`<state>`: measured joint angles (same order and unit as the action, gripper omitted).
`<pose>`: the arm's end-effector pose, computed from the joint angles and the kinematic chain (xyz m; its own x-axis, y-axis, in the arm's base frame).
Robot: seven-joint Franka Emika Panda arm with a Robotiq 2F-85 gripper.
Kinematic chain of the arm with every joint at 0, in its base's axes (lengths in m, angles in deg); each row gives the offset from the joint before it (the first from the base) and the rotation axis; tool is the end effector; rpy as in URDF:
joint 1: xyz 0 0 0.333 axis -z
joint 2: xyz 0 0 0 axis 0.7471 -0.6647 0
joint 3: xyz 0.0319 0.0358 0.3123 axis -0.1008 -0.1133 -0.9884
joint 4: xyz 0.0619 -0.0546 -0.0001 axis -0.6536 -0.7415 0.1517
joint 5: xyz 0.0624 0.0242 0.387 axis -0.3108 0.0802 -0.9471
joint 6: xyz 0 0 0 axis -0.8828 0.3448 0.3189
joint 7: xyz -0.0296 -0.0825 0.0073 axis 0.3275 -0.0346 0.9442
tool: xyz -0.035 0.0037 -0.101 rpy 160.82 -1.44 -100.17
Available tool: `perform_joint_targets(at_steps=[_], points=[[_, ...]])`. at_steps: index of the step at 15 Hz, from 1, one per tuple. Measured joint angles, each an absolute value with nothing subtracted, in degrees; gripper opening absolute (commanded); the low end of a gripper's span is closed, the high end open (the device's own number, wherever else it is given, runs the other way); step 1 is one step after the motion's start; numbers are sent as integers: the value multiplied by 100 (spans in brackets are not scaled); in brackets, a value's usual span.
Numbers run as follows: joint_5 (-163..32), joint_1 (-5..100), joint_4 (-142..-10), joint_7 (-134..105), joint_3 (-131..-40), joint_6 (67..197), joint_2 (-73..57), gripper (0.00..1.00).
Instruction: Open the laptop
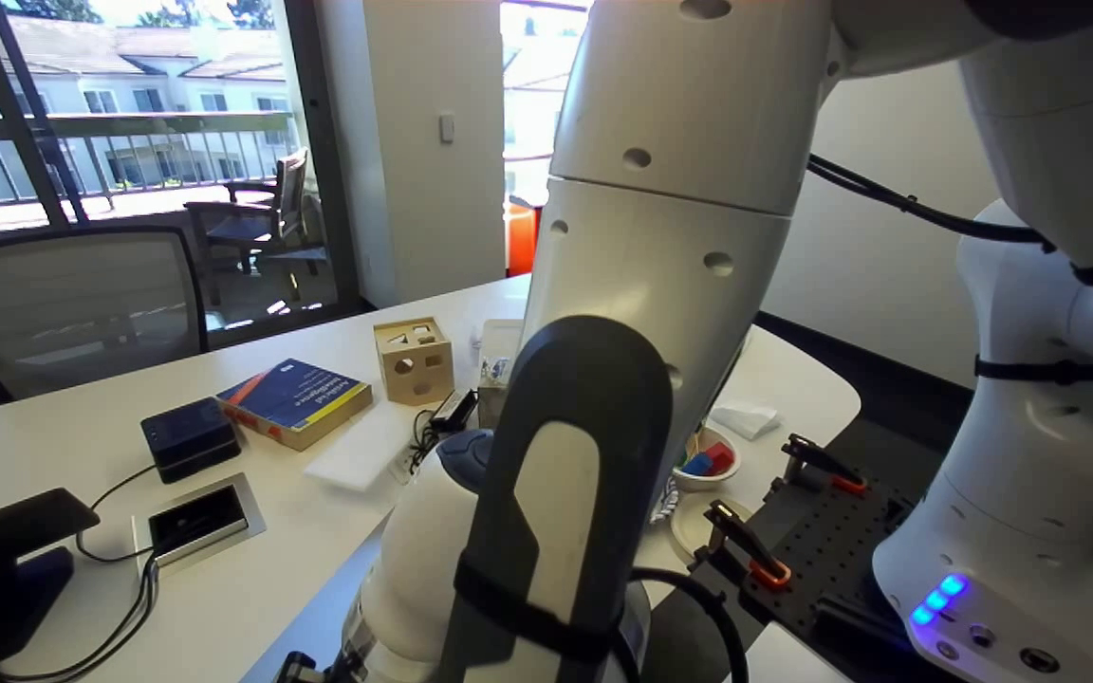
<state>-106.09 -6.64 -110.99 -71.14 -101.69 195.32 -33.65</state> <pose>0.2668 0.4580 0.0881 0.7931 -0.6087 -0.0211 -0.5590 -0.7138 -0.4218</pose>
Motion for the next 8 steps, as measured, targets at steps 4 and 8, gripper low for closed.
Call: perform_joint_targets(at_steps=[4,8], points=[[-10755,-1614,-11079,-7580,-9385,19531,-3550,100],[-10742,-2247,-11043,-7968,-8799,19531,-3783,100]])
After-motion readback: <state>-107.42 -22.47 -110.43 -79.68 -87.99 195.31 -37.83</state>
